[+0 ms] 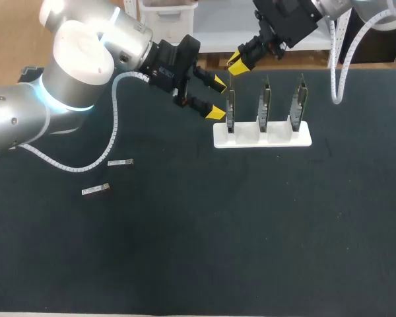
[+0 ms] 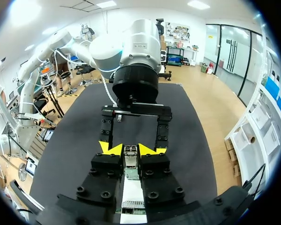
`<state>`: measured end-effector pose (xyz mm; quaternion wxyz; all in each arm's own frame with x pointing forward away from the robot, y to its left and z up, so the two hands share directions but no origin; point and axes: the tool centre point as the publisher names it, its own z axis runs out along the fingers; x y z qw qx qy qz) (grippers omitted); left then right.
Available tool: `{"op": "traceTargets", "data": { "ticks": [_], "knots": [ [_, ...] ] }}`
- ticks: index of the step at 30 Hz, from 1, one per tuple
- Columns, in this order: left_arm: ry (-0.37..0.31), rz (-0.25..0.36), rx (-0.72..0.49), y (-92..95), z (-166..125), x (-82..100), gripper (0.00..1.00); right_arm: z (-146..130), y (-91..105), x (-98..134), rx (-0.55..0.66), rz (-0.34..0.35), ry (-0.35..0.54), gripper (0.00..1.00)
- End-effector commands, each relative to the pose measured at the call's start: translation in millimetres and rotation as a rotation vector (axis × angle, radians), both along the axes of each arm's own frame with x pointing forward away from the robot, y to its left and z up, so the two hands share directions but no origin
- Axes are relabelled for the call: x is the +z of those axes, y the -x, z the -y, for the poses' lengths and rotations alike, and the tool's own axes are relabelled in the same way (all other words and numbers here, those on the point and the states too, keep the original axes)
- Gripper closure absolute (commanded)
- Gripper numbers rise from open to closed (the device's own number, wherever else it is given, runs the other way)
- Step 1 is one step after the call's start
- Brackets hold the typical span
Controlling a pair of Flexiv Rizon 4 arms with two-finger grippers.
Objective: Pick up the optical module with the left hand, and insert it into the network port with the right hand.
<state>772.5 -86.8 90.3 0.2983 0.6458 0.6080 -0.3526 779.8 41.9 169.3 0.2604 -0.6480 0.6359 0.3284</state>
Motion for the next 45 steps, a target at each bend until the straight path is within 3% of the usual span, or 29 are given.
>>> {"op": "traceTargets", "data": {
  "ticks": [1,24,35,45],
  "knots": [
    [-0.004,-0.003,-0.003,-1.8,0.7,0.3,0.00,-0.7,1.2,-2.3,-0.002,0.006,-0.012,1.00],
    [-0.004,-0.003,-0.003,-1.8,0.7,0.3,0.00,2.0,0.7,-2.7,0.006,0.034,-0.016,1.00],
    [-0.004,-0.003,-0.003,-1.8,0.7,0.3,0.00,1.4,3.8,2.9,0.008,0.100,-0.018,1.00],
    [-0.004,-0.003,-0.003,-1.8,0.7,0.3,0.00,1.1,5.9,2.8,0.021,0.097,-0.023,1.00]
  ]
}}
